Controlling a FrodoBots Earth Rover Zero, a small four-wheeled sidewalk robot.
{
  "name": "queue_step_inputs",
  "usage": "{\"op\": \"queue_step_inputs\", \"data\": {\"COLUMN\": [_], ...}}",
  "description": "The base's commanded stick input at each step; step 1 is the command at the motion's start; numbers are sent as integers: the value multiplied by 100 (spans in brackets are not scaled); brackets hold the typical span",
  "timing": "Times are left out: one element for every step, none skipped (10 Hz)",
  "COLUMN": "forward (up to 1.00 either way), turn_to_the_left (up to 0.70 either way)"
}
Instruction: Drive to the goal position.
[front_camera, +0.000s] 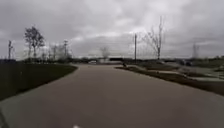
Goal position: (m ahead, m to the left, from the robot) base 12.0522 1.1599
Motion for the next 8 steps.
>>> {"op": "queue_step_inputs", "data": {"forward": [100,100,100,100,100,100,100,100], "turn_to_the_left": [0,0,0,0,0,0,0,0]}}
